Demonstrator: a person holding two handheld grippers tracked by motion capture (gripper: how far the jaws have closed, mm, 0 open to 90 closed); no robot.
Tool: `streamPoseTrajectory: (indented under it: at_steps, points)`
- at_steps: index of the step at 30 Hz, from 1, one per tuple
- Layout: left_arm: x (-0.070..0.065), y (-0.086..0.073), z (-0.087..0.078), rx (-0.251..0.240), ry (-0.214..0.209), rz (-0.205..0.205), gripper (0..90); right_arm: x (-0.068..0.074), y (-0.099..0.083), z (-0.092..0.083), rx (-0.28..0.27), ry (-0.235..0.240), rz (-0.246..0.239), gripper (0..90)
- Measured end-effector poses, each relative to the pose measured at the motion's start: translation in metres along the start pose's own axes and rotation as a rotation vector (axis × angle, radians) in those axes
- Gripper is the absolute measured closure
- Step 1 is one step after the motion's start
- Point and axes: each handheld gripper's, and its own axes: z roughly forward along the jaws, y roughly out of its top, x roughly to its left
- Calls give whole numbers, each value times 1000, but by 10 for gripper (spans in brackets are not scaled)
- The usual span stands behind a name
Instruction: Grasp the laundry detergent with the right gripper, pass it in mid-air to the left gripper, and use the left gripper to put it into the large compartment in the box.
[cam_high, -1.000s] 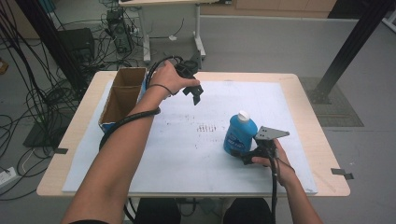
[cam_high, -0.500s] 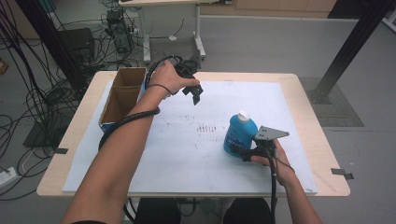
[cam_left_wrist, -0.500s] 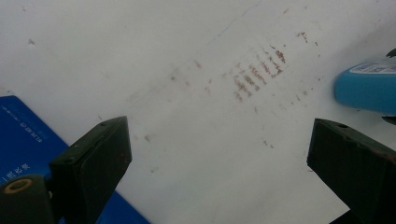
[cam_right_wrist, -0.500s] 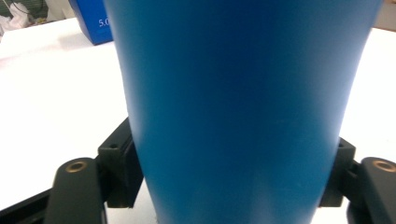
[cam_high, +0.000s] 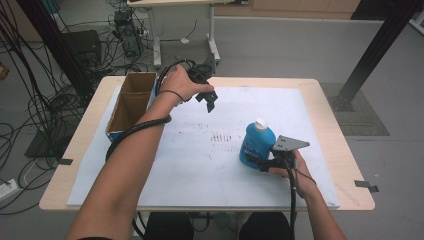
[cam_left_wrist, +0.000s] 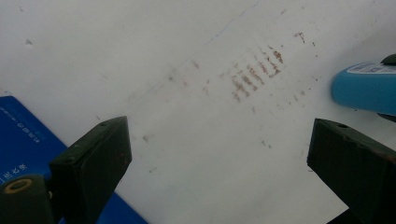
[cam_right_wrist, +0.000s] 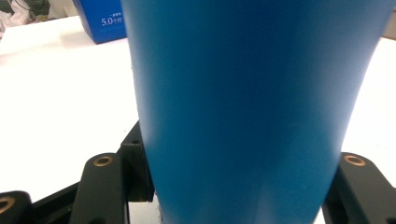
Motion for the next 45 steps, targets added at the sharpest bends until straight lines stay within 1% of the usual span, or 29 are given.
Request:
streamPoseTrajectory:
  at_steps: [10,11,13,14,16,21,28,30,36,42,45]
  points:
    - [1,0,2,2,-2,-2,69,0,0,0,0,0,-6,400]
    - [2,0,2,2,-4,-2,68,0,1,0,3,0,-14,401]
    - [2,-1,2,0,-4,-3,68,0,0,0,1,0,-16,401]
    - [2,1,2,7,-4,4,69,0,0,0,0,0,-16,402]
    - [1,0,2,4,-2,-3,69,1,0,0,0,-2,-19,402]
    - [2,1,2,5,-2,4,69,1,0,0,-1,-2,-21,402]
    - [1,1,5,4,-7,-4,69,1,0,0,-2,0,-23,403]
    - [1,2,5,7,-7,4,69,1,0,0,-2,-1,-24,403]
    - [-1,4,5,8,-6,0,69,1,-1,0,-5,-1,-26,403]
    - [-1,5,4,13,-4,7,69,1,-2,0,-7,-1,-25,403]
    - [-2,3,4,8,-4,-2,68,1,-2,0,-7,-1,-27,403]
